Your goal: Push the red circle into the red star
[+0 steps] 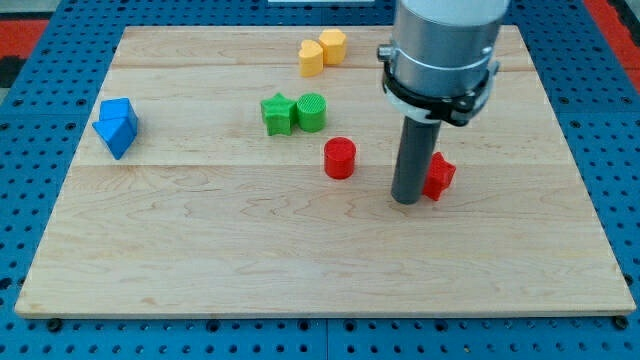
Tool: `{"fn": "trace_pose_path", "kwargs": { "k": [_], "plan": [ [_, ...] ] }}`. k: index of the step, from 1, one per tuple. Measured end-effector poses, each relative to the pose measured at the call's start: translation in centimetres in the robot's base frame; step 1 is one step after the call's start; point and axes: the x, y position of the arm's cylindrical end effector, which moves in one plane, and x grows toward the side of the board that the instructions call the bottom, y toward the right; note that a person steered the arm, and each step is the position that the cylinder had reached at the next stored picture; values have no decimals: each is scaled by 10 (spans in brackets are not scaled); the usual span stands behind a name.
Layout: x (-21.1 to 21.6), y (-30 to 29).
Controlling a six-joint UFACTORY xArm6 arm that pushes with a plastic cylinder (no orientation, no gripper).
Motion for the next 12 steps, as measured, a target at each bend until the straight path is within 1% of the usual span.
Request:
{"fn": "trace_pose_path", "kwargs": {
  "k": [1, 2, 3, 4, 5, 6, 7, 8, 10, 11, 12],
  "plan": [
    [-31, 45],
    [-42, 61],
    [35, 43],
    [35, -65],
    [3, -108],
    [-37, -101],
    [-45, -50],
    [-61, -38],
    [-95, -48],
    [-116, -41],
    [-131, 9]
  ]
}}
